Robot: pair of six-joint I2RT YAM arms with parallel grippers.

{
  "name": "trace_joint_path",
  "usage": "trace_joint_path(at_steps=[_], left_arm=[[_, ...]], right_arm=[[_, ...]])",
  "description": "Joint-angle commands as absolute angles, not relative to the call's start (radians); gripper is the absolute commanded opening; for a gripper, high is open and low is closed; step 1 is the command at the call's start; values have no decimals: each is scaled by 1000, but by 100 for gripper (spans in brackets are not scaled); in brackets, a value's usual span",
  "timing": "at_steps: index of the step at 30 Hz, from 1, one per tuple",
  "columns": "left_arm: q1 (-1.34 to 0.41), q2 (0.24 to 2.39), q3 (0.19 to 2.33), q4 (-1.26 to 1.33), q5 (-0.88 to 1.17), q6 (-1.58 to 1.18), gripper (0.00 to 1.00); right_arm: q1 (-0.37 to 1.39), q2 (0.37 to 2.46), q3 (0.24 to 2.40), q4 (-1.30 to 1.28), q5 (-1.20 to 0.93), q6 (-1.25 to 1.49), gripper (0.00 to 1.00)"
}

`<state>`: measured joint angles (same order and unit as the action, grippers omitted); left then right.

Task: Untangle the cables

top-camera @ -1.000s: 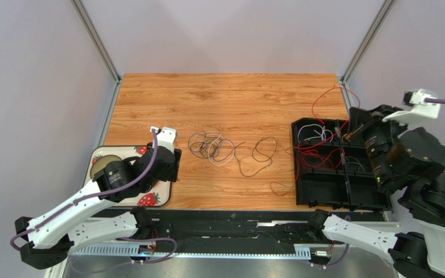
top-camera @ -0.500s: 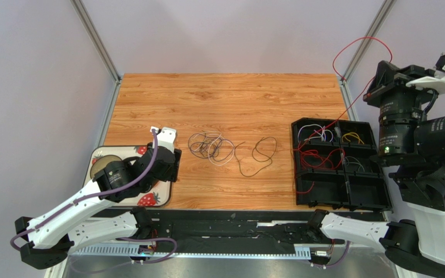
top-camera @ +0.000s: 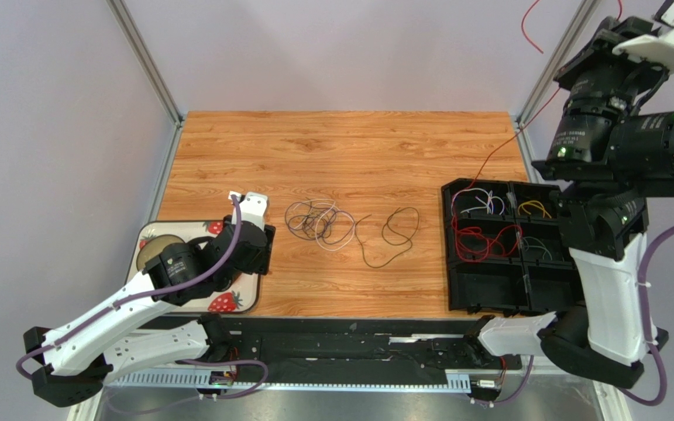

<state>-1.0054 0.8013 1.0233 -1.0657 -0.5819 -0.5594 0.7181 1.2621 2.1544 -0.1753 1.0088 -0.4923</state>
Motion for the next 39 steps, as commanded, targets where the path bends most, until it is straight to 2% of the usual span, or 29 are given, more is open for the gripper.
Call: trace_joint_path(at_steps=[1, 7, 17, 23, 33, 39], left_arm=[[-1000, 801, 1023, -1063, -604, -563, 61], [-1000, 802, 1025, -1068, -609, -566, 61], [-1000, 810, 1023, -1066, -604, -561, 61], [-999, 825, 1026, -1065, -603, -561, 61], [-1000, 824, 1025, -1071, -611, -569, 61], [-1000, 822, 1026, -1074, -615, -574, 61]], right_arm=[[657, 1341, 2237, 30, 1003, -699, 0], [528, 1407, 2264, 40, 1011, -686, 0], [361, 1226, 2002, -81, 942, -393, 0], [337, 1252, 2080, -165, 908, -361, 0], [337, 1342, 2309, -163, 798, -387, 0], [337, 1321, 2254, -149, 798, -385, 0]])
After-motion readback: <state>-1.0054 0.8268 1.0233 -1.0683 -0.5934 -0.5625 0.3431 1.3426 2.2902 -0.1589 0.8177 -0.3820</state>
